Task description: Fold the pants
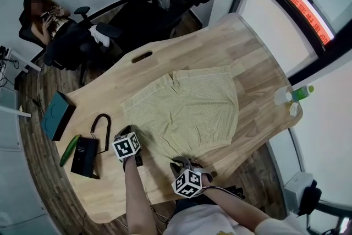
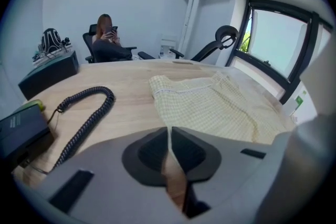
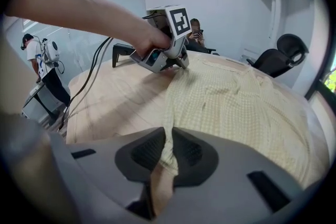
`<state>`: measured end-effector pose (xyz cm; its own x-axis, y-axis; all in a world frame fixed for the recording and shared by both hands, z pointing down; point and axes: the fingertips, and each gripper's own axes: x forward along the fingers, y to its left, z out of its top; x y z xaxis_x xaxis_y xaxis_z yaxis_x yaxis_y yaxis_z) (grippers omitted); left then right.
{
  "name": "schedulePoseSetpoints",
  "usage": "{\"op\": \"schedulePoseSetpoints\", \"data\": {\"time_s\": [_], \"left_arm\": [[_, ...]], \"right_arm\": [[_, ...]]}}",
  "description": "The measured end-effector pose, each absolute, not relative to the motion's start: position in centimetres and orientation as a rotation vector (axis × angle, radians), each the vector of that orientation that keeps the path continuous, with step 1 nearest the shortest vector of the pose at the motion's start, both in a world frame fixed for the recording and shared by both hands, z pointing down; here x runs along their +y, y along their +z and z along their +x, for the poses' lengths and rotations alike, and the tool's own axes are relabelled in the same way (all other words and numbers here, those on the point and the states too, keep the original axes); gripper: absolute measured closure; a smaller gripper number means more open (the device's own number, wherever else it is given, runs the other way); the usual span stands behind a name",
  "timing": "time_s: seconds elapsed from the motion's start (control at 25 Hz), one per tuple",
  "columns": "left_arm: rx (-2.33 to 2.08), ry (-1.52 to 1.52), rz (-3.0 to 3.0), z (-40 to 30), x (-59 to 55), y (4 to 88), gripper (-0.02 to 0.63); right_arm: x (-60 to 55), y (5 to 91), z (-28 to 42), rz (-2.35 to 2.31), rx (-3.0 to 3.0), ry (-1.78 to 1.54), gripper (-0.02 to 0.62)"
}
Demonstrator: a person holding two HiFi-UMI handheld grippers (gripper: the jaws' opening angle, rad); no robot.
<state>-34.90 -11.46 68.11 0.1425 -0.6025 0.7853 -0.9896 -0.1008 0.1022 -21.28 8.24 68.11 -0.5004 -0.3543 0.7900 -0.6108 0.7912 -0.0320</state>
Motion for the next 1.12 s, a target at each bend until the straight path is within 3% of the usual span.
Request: {"op": "schedulePoseSetpoints", "data": {"time_s": [0.04,0.64,1.12], "left_arm": [[-1.509,0.769,1.785,-34.7,-11.5,68.1,0.594],[-1.455,0.572,1.824,-32.8,-13.3,63.2,0.595],[-1.397,0.549,2.053,-24.0,-17.4,55.5,0.595]], "right_arm": [[8.2,68.1,-21.2,0.715,-2.143,0.401,0.558],[6.3,64.0,-19.4,0.825,-2.232,0.646,0.569],[4.2,59.7,-14.9,1.015,-2.298,0.750,0.571]]}}
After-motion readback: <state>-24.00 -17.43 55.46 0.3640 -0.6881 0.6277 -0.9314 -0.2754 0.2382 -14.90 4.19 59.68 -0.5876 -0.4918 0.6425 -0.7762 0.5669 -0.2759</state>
